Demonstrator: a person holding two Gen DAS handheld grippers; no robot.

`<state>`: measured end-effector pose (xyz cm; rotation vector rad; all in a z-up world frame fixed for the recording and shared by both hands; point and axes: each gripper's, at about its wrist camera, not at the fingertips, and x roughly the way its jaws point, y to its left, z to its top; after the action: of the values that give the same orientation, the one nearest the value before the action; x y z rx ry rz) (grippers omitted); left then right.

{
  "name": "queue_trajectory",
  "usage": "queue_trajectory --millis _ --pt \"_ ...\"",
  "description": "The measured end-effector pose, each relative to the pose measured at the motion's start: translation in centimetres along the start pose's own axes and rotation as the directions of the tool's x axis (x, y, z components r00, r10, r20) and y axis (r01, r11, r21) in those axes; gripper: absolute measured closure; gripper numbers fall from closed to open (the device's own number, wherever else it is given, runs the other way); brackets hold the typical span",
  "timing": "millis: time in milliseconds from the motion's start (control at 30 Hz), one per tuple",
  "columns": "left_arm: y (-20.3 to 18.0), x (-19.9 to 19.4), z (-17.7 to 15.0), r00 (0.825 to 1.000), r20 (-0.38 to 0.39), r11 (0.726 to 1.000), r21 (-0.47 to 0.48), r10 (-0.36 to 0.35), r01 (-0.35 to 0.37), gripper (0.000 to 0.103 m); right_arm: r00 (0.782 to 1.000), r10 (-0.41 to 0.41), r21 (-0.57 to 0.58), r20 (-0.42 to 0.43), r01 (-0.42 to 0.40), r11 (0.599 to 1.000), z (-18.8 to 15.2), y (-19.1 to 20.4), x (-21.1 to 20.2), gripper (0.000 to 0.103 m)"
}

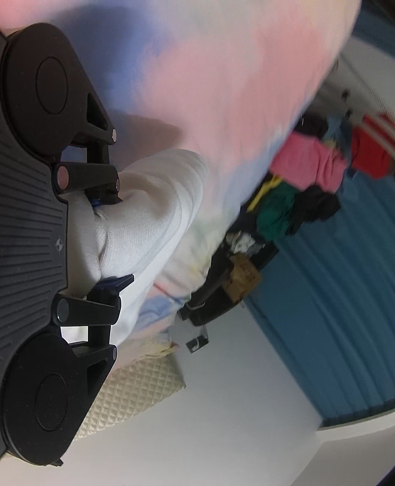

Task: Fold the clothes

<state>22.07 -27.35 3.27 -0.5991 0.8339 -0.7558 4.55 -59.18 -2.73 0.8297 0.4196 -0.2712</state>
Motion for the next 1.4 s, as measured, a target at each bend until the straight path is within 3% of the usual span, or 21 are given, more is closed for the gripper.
queue_trajectory --millis 133,267,367,533,600,700,833,967,1067,1133,1267,1400 --pt "-0.6 7.6 1.2 1.0 -0.024 0.999 0.048 -0.016 0.017 0.061 0.997 -0.067 0.033 0.047 0.065 0.997 6.6 -2.6 3.4 0.075" --pt "-0.4 14.7 1.9 0.998 -0.048 0.995 0.098 -0.027 0.032 0.06 0.989 -0.114 0.075 0.097 0.107 0.991 9.7 -6.0 7.3 0.075" --pt "-0.4 20.1 2.4 0.997 -0.067 0.99 0.135 -0.035 0.044 0.06 0.981 -0.148 0.121 0.128 0.133 0.984 9.4 -8.8 10.3 0.075" --pt "0.3 28.2 2.8 0.994 -0.096 0.978 0.196 -0.051 0.069 0.06 0.971 -0.136 0.126 0.195 0.112 0.986 5.2 -12.0 12.4 0.075" --pt "2.4 28.2 1.2 0.993 -0.103 0.97 0.228 -0.058 0.08 0.059 0.973 -0.138 0.129 0.185 0.116 0.985 2.9 -12.9 12.3 0.074" --pt "4.4 28.4 -1.4 0.992 -0.13 0.953 0.301 0.01 0.029 0.056 0.976 -0.173 0.195 0.133 0.145 0.97 -0.4 -14.8 12.2 0.072" --pt "5.8 28.3 -3.7 0.987 -0.136 0.921 0.388 0.082 -0.023 0.038 0.972 -0.211 0.234 0.103 0.182 0.955 -3.8 -16.4 12.7 0.06" --pt "2.6 25.2 -3.2 0.987 -0.101 0.887 0.457 0.127 -0.068 0.021 0.967 -0.256 0.243 0.004 0.247 0.938 -2.0 -15.5 12.0 0.052" --pt "-0.1 22.7 -2.8 0.984 -0.073 0.856 0.506 0.161 -0.103 0.018 0.937 -0.341 0.222 -0.071 0.348 0.911 -0.6 -13.9 10.1 0.049" --pt "-1.8 21.1 -2.5 0.982 -0.053 0.834 0.538 0.182 -0.126 0.01 0.922 -0.379 0.174 -0.081 0.387 0.906 0.0 -12.4 8.3 0.049" --pt "-5.5 17.4 -2.1 0.977 -0.01 0.787 0.594 0.214 -0.166 0.001 0.917 -0.397 0.053 -0.034 0.398 0.916 0.7 -8.3 3.6 0.049" --pt "-9.4 10.9 -3.5 0.983 0.037 0.767 0.621 0.181 -0.165 0.0 0.936 -0.349 -0.051 0.038 0.351 0.935 0.5 -3.8 -2.0 0.049"
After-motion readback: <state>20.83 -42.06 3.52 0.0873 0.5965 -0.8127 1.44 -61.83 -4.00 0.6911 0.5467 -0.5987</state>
